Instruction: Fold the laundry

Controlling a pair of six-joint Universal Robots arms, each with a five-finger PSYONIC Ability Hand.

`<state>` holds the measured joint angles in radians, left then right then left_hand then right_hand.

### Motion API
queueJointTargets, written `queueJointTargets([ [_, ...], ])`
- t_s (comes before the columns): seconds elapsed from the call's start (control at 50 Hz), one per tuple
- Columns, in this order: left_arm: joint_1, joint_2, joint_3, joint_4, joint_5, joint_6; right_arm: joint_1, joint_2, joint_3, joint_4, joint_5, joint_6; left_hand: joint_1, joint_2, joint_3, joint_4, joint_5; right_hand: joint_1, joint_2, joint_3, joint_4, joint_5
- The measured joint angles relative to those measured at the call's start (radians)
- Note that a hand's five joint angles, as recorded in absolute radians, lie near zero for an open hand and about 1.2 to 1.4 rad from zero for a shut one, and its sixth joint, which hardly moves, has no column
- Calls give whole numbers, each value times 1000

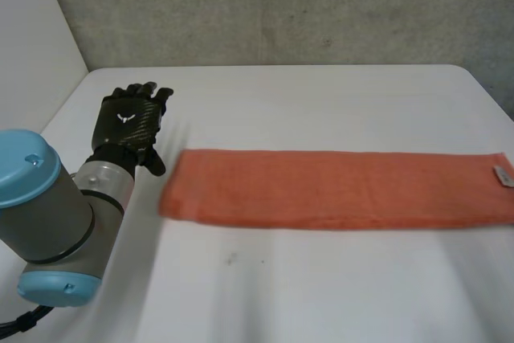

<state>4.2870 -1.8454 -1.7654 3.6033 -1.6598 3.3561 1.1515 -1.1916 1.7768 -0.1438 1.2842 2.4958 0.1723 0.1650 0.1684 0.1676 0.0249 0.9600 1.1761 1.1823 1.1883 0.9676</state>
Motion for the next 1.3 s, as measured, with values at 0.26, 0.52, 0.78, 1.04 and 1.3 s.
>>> queueJointTargets([
  [0.26, 6, 3, 0, 1, 0, -1, 256, -34, -117, 3, -41, 113, 0, 0, 0, 0, 0, 10, 0, 0, 3, 0],
  [0.52, 33, 9, -3, 1, -4, -6, 868, 52, -456, 54, -52, 305, 0, 0, 0, 0, 0, 34, 0, 3, 4, 0],
  [0.78, 57, 21, -5, -3, -5, -6, 1225, 417, -849, 160, -20, 308, 0, 0, 0, 0, 0, 31, -4, -1, -1, -1],
  [1.04, 51, 22, -25, -4, -3, -6, 1063, 245, -692, 183, 359, 333, 0, 0, 0, 0, 0, -349, -472, -482, -490, -432],
  [1.3, 45, 21, -28, -3, -3, -7, 762, 197, -454, 163, 338, 573, 0, 0, 0, 0, 0, -394, -524, -540, -548, -498],
])
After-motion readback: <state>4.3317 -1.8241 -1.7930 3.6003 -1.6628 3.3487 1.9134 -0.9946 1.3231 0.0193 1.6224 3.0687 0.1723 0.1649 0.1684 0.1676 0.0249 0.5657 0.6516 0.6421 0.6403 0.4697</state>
